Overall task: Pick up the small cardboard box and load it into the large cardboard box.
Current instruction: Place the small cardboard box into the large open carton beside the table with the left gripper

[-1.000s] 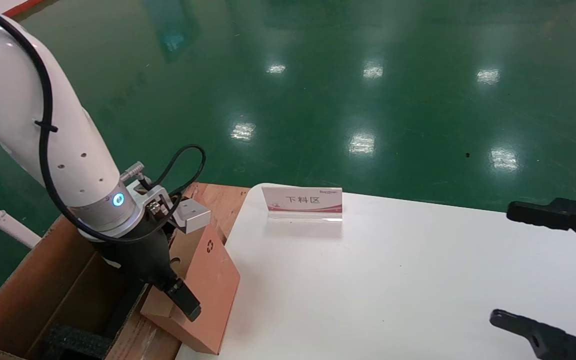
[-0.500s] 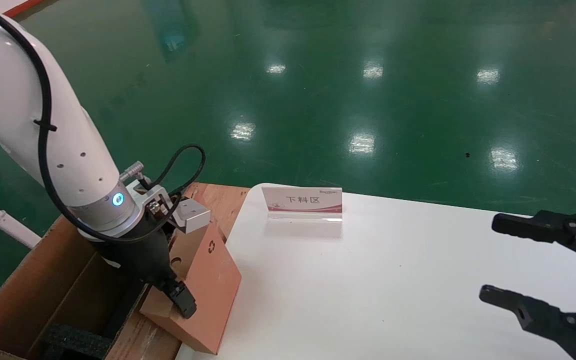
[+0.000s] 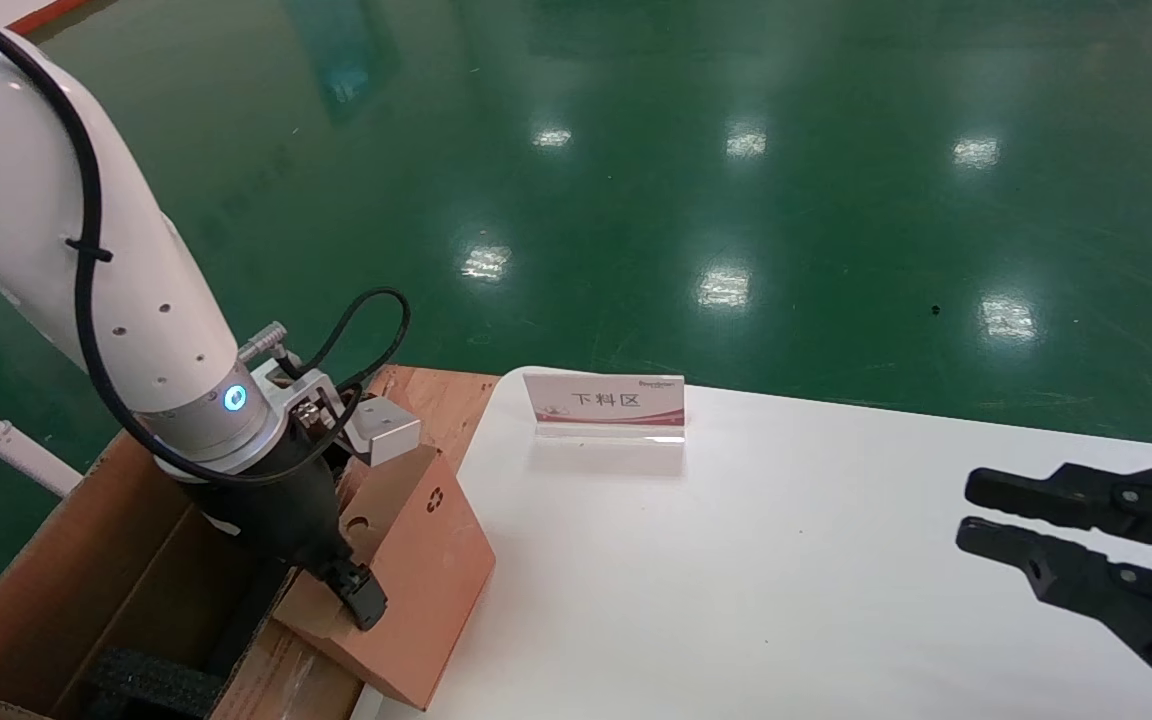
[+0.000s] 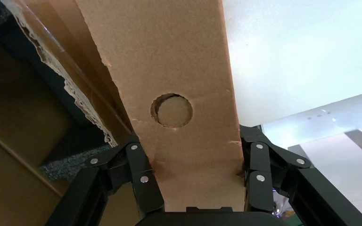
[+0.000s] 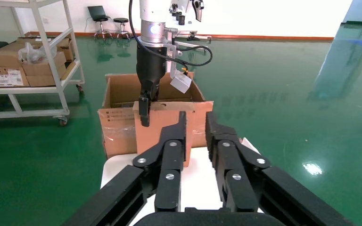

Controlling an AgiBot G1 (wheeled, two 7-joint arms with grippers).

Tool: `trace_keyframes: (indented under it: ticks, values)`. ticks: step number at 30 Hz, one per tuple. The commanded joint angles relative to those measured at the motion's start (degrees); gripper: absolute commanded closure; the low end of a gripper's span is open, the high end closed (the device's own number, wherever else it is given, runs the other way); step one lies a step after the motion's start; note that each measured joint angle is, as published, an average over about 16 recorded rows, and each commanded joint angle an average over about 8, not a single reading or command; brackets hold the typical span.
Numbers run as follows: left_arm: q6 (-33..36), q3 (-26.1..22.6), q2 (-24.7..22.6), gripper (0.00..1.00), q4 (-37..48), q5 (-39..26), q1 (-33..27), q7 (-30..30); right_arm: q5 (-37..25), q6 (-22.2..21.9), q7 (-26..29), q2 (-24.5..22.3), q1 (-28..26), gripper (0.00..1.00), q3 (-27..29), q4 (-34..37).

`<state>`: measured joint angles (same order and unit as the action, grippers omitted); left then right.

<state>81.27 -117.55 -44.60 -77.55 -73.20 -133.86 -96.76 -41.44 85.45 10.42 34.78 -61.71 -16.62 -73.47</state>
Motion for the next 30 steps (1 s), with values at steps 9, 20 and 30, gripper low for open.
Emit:
trace_keyframes:
  ticks: [9,20,30]
  values:
    - [6.5,4.2,2.7,1.0,0.4,3.7,-12.1,4.7,0.0,0.0,0.0,0.0,0.0,1.0,0.0,0.0]
    - [10.1,-1.3,1.6,1.0,1.6,5.6,-29.5,7.1,0.0,0.0,0.0,0.0,0.0,1.0,-0.1,0.0]
    - [13.5,-14.4,1.1,1.0,2.2,2.5,-38.6,7.6,0.1,0.0,-0.1,0.0,0.0,1.0,-0.1,0.0]
